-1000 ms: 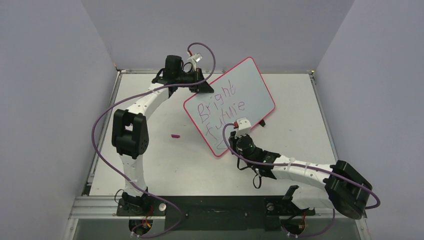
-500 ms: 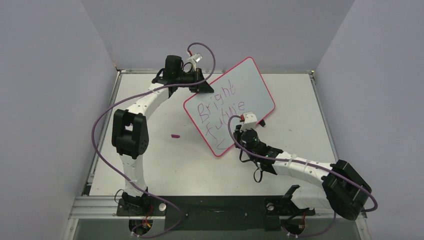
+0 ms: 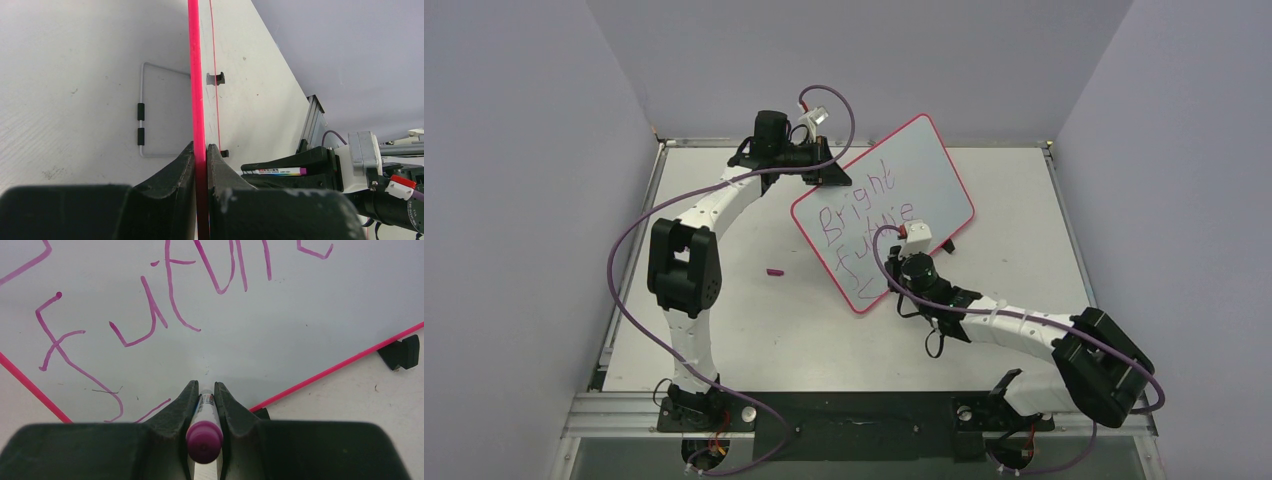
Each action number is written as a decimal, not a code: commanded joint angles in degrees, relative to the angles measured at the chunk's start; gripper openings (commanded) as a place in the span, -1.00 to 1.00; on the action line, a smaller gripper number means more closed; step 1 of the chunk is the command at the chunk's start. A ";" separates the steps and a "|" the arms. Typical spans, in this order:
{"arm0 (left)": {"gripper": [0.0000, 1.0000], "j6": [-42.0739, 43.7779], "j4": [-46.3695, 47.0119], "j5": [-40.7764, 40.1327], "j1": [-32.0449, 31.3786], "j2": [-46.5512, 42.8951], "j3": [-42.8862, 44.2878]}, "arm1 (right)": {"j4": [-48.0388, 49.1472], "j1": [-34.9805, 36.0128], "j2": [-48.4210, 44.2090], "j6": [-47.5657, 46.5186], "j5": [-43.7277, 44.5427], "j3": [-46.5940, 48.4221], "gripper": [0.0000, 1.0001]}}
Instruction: Write a sentence on the whiteboard
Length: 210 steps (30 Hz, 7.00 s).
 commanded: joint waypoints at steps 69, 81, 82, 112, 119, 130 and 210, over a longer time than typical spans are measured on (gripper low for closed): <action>-1.00 2.07 5.24 2.20 -0.29 -5.18 -0.28 | -1.33 1.91 2.13 1.66 4.30 1.69 -1.00; -1.00 1.96 5.36 2.27 -0.29 -5.09 -0.26 | -1.82 1.89 1.14 2.33 4.99 -0.22 -1.00; -1.00 1.96 5.34 2.25 -0.29 -5.09 -0.27 | -1.91 1.89 0.82 2.31 5.07 -0.12 -1.00; -1.00 1.78 5.68 2.25 -0.29 -4.96 -0.35 | -1.16 -3.50 4.11 0.15 2.93 11.00 -1.00; -1.00 1.83 5.68 2.27 -0.29 -4.91 -0.32 | -0.44 -3.48 5.00 0.77 2.53 9.56 -1.00; -1.00 1.78 5.59 2.27 -0.21 -4.97 -0.28 | 0.48 -3.42 2.83 2.93 2.21 4.33 -1.00; -1.00 1.34 6.21 2.36 -0.29 -5.00 -0.52 | 0.74 -7.10 2.43 7.44 1.93 -0.02 -1.00</action>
